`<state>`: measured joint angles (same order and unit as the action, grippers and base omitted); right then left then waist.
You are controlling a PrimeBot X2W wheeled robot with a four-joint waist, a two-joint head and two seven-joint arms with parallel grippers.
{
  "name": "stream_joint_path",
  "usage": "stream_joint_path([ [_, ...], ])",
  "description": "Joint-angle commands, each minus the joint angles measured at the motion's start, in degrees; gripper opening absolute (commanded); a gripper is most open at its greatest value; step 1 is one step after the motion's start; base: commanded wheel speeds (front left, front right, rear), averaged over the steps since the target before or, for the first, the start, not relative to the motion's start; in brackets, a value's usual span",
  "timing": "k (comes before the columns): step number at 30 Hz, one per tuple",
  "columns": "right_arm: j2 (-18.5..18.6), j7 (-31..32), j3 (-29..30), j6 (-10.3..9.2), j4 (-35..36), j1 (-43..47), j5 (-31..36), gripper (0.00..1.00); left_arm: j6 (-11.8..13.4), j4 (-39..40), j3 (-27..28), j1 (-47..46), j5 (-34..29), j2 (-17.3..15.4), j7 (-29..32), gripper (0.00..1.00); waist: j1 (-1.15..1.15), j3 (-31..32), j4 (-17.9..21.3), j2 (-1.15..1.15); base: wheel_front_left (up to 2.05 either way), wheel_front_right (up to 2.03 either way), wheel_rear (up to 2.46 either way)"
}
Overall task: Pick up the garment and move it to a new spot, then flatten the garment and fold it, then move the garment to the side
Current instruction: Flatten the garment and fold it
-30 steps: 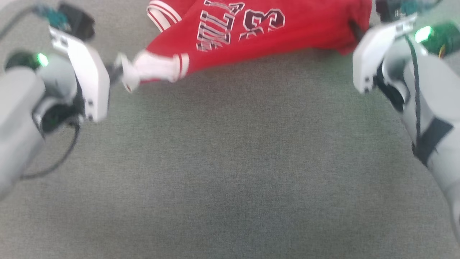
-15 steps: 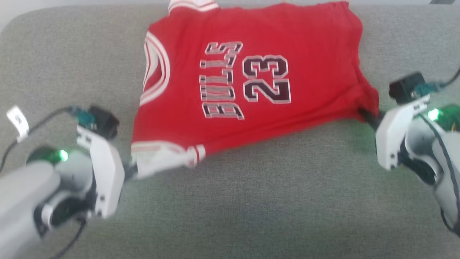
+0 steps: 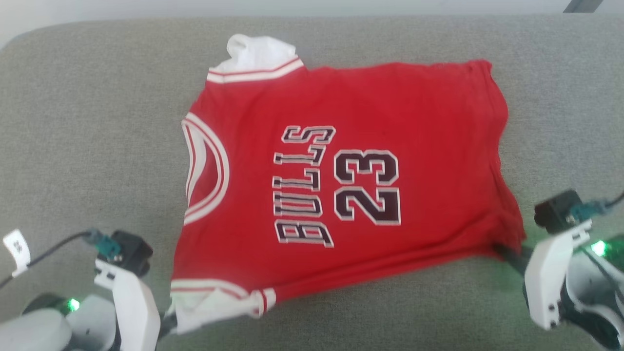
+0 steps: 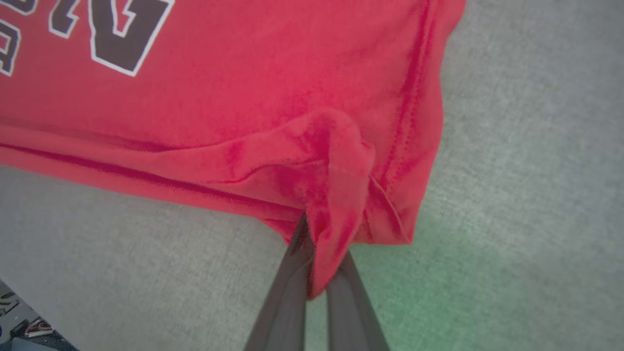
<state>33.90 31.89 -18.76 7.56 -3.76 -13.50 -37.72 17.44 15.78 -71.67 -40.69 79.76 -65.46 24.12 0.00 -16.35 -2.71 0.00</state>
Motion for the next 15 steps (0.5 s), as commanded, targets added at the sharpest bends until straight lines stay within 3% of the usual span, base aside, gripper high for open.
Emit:
stream_joint_path([
  [1, -0.1, 2.1, 2.2, -0.14, 2.5, 3.4, 0.6, 0.00, 1.3, 0.8, -0.3, 1.9, 0.8, -1.2, 0.2, 0.00, 0.00, 0.1, 0.1, 0.00, 0.00, 0.00, 0.00],
  [7, -1.7, 7.8, 7.4, -0.13, 10.8, 10.7, 1.7, 0.00, 4.3, 4.8, -0.5, 3.8, 1.3, -3.4, 1.1, 0.00, 0.00, 0.5, 0.6, 0.00, 0.00, 0.00, 0.00],
  [15, -4.8, 10.4, 11.1, -0.13, 17.0, 12.8, 3.7, 0.00, 5.1, 7.9, 1.4, 0.7, -1.6, -6.1, -0.1, 0.00, 0.00, -0.1, 1.0, 0.00, 0.00, 0.00, 0.00],
])
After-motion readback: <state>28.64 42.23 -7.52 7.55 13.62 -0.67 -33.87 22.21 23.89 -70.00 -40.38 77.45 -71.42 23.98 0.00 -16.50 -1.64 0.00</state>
